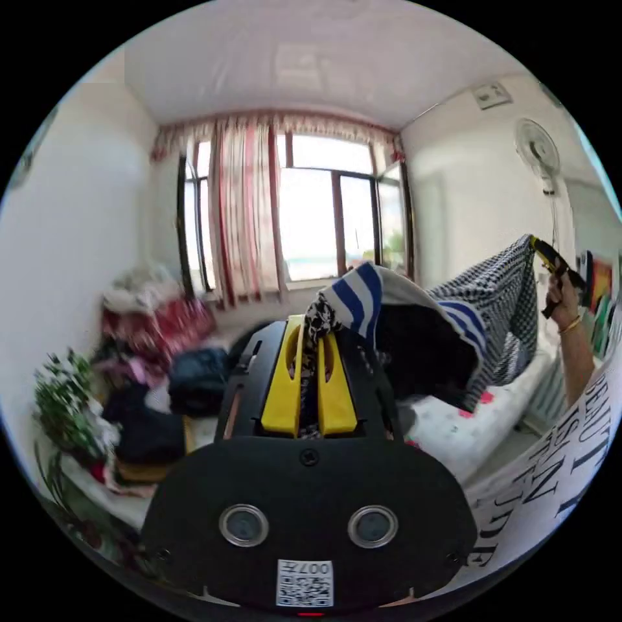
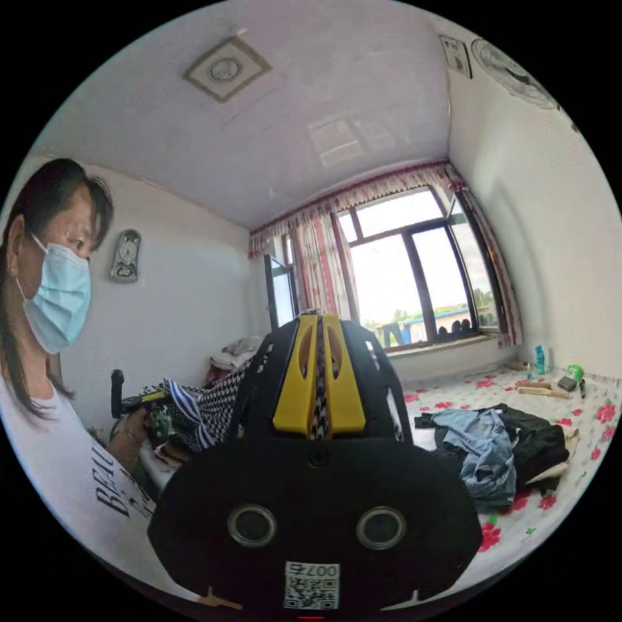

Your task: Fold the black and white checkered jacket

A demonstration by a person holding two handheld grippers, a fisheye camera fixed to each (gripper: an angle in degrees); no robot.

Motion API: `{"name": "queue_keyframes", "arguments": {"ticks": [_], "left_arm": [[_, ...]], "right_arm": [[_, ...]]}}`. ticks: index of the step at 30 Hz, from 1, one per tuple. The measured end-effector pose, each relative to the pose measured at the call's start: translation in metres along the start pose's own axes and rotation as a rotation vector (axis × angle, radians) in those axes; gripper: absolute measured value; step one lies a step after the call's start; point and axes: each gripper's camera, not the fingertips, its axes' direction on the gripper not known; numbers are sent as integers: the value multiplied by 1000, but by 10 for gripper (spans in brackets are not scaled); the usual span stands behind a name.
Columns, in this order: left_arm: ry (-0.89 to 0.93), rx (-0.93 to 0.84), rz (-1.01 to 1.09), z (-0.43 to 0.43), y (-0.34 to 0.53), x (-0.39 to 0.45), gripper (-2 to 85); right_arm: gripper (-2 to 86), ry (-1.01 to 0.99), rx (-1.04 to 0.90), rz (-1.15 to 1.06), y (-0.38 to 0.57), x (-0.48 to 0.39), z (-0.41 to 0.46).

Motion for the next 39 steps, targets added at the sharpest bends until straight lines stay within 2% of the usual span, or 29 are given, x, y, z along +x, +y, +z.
{"name": "queue_keyframes", "arguments": {"ticks": [3, 6, 9, 11, 13, 19, 22, 24, 25, 26, 27, 31, 35, 39], "left_arm": [[-155, 246, 84, -72, -14, 48, -3], [-261, 407, 93, -114, -14, 86, -5], [-374, 494, 109, -126, -7, 120, -7], [-449, 483, 117, -117, -5, 134, -7], [-447, 439, 108, -101, -4, 137, -6], [-369, 178, 49, 22, -2, 103, 5], [-333, -11, 74, 147, -5, 67, 37], [-214, -266, -80, 272, 13, 12, 99], [-206, -352, -142, 301, 22, -3, 106], [-205, -521, -235, 348, 46, -28, 110], [-226, -596, -283, 373, 73, -43, 104], [-195, -699, -310, 392, 163, -46, 101], [-84, -894, -260, 392, 260, -1, 102], [-46, -968, -106, 402, 293, 45, 95]], "right_arm": [[-2, -37, 195, -37, -23, -4, -62], [-2, -29, 301, -85, -37, -10, -97], [-2, 7, 328, -115, -40, -10, -109], [-2, 11, 300, -125, -38, -3, -102], [-2, 25, 254, -123, -33, 7, -85], [5, 87, 57, -136, -11, 47, 30], [20, 146, -137, -144, 12, 79, 141], [53, 222, -358, -82, 57, 118, 247], [61, 261, -427, -45, 72, 130, 272], [73, 344, -581, 29, 105, 155, 314], [79, 352, -713, 66, 141, 173, 341], [91, 376, -872, 183, 256, 206, 343], [103, 451, -1181, 308, 386, 231, 324], [107, 511, -1296, 283, 436, 242, 335]]}}
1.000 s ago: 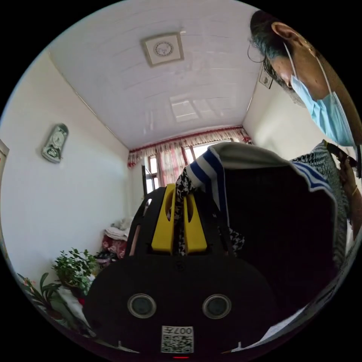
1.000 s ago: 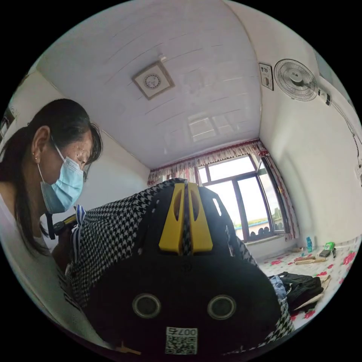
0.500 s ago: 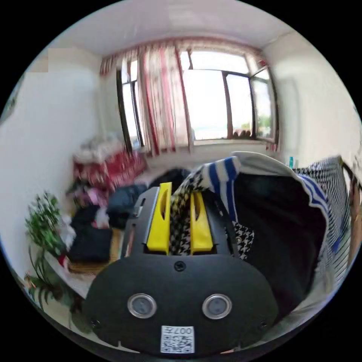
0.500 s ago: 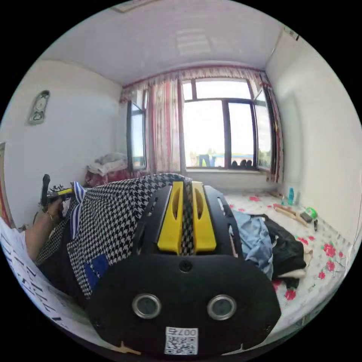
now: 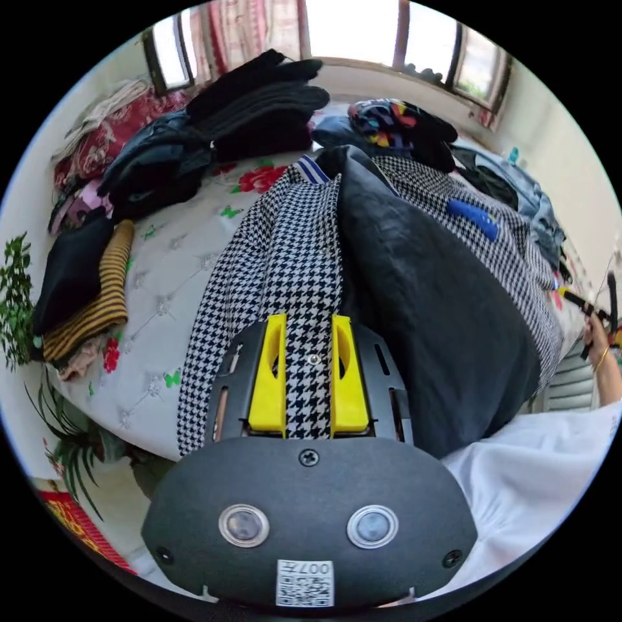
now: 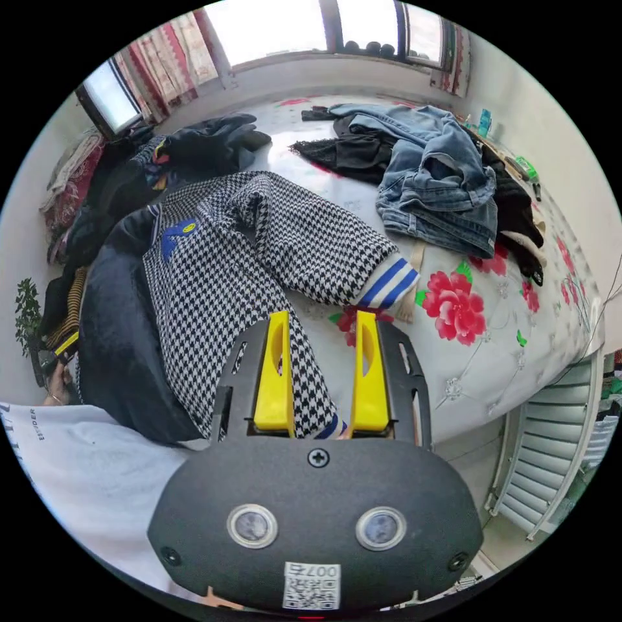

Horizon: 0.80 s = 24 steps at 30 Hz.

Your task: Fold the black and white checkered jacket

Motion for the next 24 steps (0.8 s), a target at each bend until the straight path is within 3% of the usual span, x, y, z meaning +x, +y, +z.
{"name": "queue_keyframes", "arguments": {"ticks": [7, 8, 10, 12, 16, 19, 24], "left_arm": [[-379, -99, 285, 63, -42, 22, 43], [-493, -167, 332, 80, -50, 19, 38], [-545, -172, 381, 88, -62, 9, 32], [-551, -180, 330, 95, -85, -22, 28], [-598, -265, 205, 113, -134, -74, 32], [-527, -313, 67, 111, -168, -104, 44], [-434, -136, -184, 35, -139, -111, 46]], "right_arm": [[107, 90, -42, -97, -86, -28, 50], [106, 107, -74, -101, -100, -30, 65], [103, 124, -148, -103, -116, -29, 92], [98, 181, -271, -112, -126, -24, 129], [91, 289, -265, 48, -141, 15, 128], [89, 281, -259, 113, -136, 42, 112], [80, 248, -6, 1, -79, 15, 22]]}}
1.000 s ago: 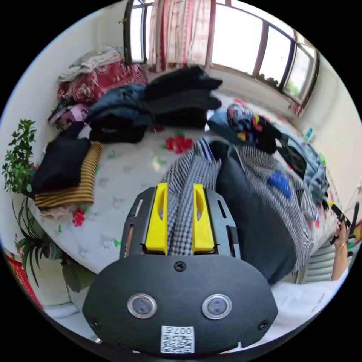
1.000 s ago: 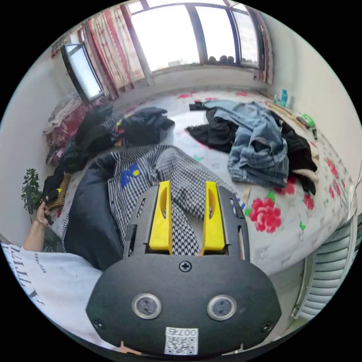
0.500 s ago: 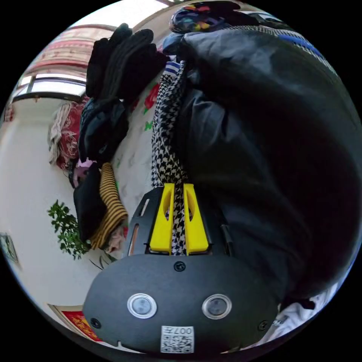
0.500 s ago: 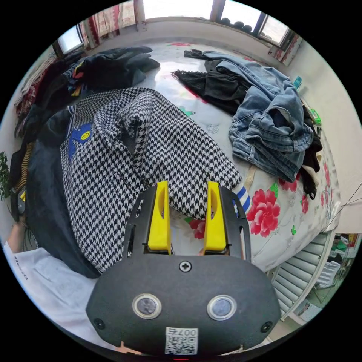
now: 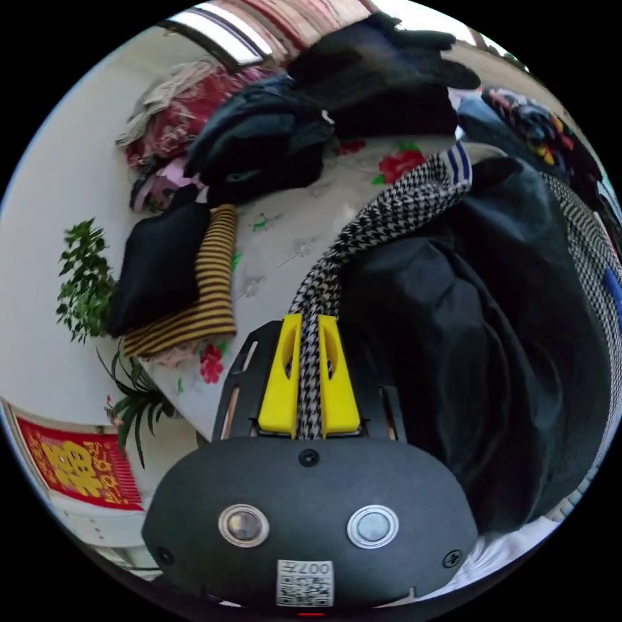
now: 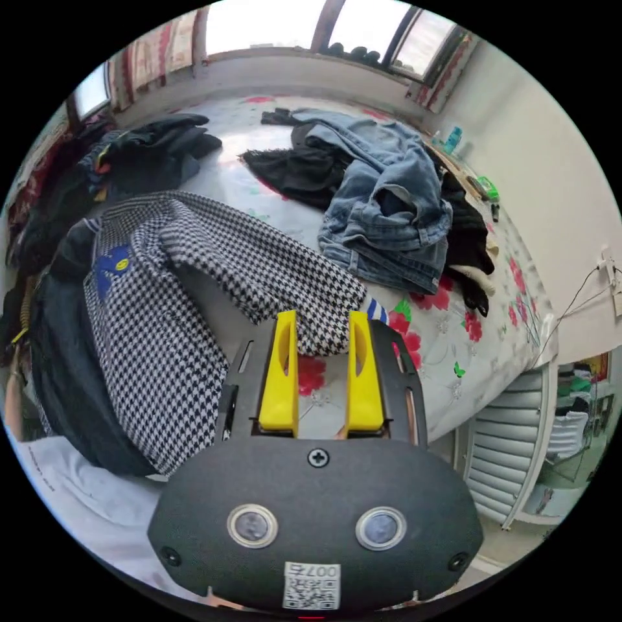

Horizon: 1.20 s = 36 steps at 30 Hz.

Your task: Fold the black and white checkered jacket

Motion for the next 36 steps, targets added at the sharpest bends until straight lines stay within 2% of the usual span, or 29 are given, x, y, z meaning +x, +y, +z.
{"name": "queue_keyframes", "arguments": {"ticks": [2, 4, 7, 9, 11, 13, 15, 17, 19, 21, 25, 27, 30, 33, 36], "left_arm": [[-13, 68, -49, -37, 36, -8, 37], [52, 159, -67, -73, 76, -8, 31], [257, 264, 13, -117, 131, 14, 38], [403, 269, 160, -135, 154, 54, 55], [447, 269, 314, -143, 165, 90, 58], [469, 207, 432, -145, 170, 120, 58], [396, 120, 523, -135, 176, 143, 42], [276, 10, 589, -110, 183, 153, 21], [308, 77, 602, -114, 193, 137, 2], [280, -19, 569, -111, 189, 114, -1], [402, 18, 465, -121, 182, 62, 4], [487, 51, 384, -128, 170, 28, 14], [641, 120, 290, -142, 144, -14, 43], [827, 177, 230, -145, 110, -46, 63], [841, 137, 251, -132, 85, -56, 65]], "right_arm": [[74, -100, 106, -108, 33, -20, -36], [69, -242, 142, -268, 63, -49, -59], [61, -416, 118, -524, 103, -106, -72], [57, -423, 127, -669, 126, -150, -66], [54, -396, 110, -750, 133, -178, -53], [51, -377, 61, -796, 130, -198, -36], [38, -294, -94, -846, 126, -217, 1], [24, -310, -137, -849, 125, -214, 14], [13, -363, -171, -778, 111, -194, 9], [5, -545, -180, -668, 84, -152, -18], [2, -918, -33, -438, 44, -63, -85], [2, -1216, 72, -275, 21, -14, -114], [7, -1404, 158, -231, 7, -6, -134], [20, -1332, 106, -286, 11, -53, -118], [37, -1118, -108, -385, 31, -107, -74]]}}
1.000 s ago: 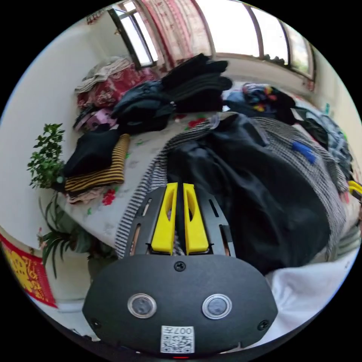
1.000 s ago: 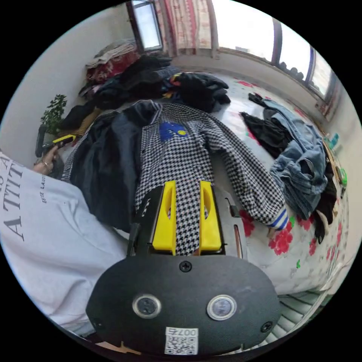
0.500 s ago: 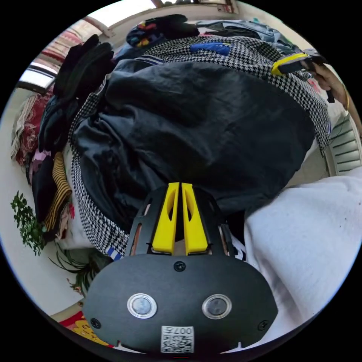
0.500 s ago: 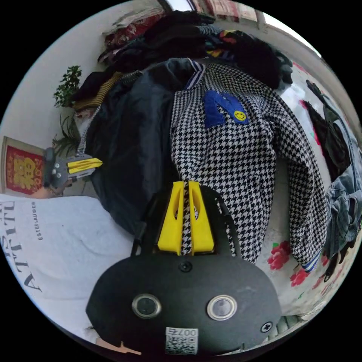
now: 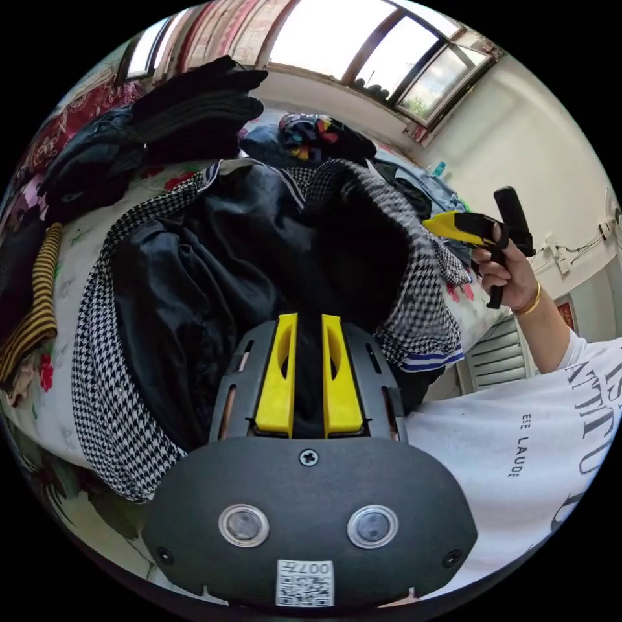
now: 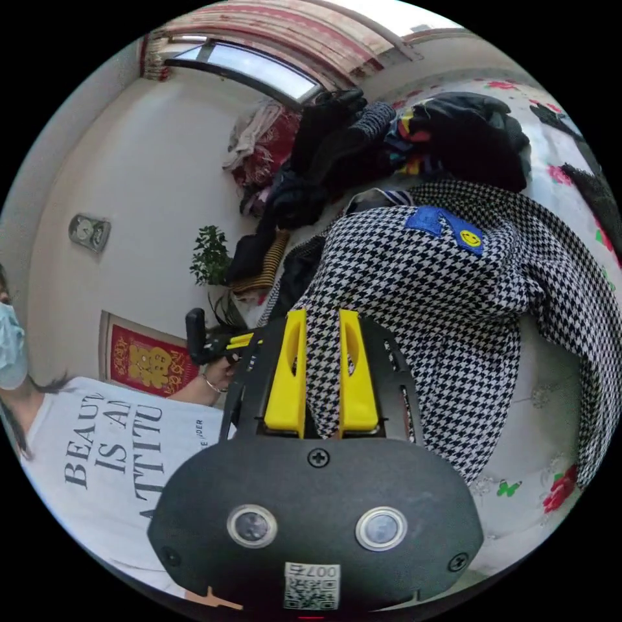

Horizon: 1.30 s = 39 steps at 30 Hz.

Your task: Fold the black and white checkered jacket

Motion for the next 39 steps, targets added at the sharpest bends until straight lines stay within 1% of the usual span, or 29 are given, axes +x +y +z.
{"name": "queue_keyframes", "arguments": {"ticks": [1, 3, 4, 6, 10, 12, 14, 16, 17, 18, 19, 20, 23, 24, 26, 28, 30, 31, 33, 34, 36, 37, 38, 39], "left_arm": [[-8, -11, 11, 0, -2, -2, 65], [-30, -43, 61, 0, 2, -5, 65], [-27, -54, 71, 1, 4, -6, 66], [27, -102, 84, 7, 17, -8, 68], [85, -156, 110, 15, 28, 0, 70], [114, -158, 175, 15, 27, 16, 69], [107, -177, 249, 18, 25, 32, 67], [58, -215, 315, 26, 26, 47, 63], [10, -257, 343, 35, 29, 53, 56], [-49, -328, 352, 46, 33, 56, 48], [-82, -341, 345, 48, 36, 56, 39], [-78, -314, 362, 39, 41, 58, 22], [-63, -344, 360, 21, 55, 56, 54], [-43, -320, 361, 10, 63, 54, 61], [-17, -282, 343, -7, 69, 48, 71], [17, -232, 309, -22, 69, 40, 79], [79, -168, 260, -35, 59, 28, 96], [91, -157, 252, -36, 55, 25, 101], [142, -158, 230, -36, 39, 18, 115], [149, -160, 226, -36, 36, 16, 118], [164, -179, 236, -36, 28, 15, 118], [166, -185, 242, -35, 28, 16, 114], [162, -192, 248, -34, 27, 16, 106], [168, -196, 252, -32, 26, 16, 92]], "right_arm": [[40, 43, -9, 1, 6, 2, 4], [52, 214, 25, -31, 40, 2, -10], [55, 257, 32, -30, 49, 4, -16], [68, 387, 31, 10, 90, 20, -40], [82, 488, -64, 115, 147, 57, -58], [87, 537, -119, 147, 174, 74, -55], [86, 536, -177, 155, 187, 85, -43], [81, 513, -231, 172, 197, 96, -27], [76, 493, -253, 186, 202, 101, -18], [71, 501, -235, 182, 209, 100, -17], [70, 496, -236, 171, 212, 97, -17], [66, 485, -253, 152, 219, 92, -16], [70, 426, -280, 114, 243, 80, -17], [74, 383, -269, 100, 250, 77, -23], [81, 379, -250, 76, 252, 77, -42], [90, 448, -144, 88, 246, 87, -79], [103, 496, 86, 229, 231, 124, -146], [106, 487, 144, 278, 228, 138, -163], [117, 386, 384, 513, 222, 207, -223], [119, 357, 439, 596, 225, 227, -235], [109, 232, 668, 931, 253, 301, -263], [102, 194, 727, 985, 261, 314, -265], [86, 146, 854, 1060, 275, 330, -265], [65, 132, 941, 1090, 281, 339, -264]]}}
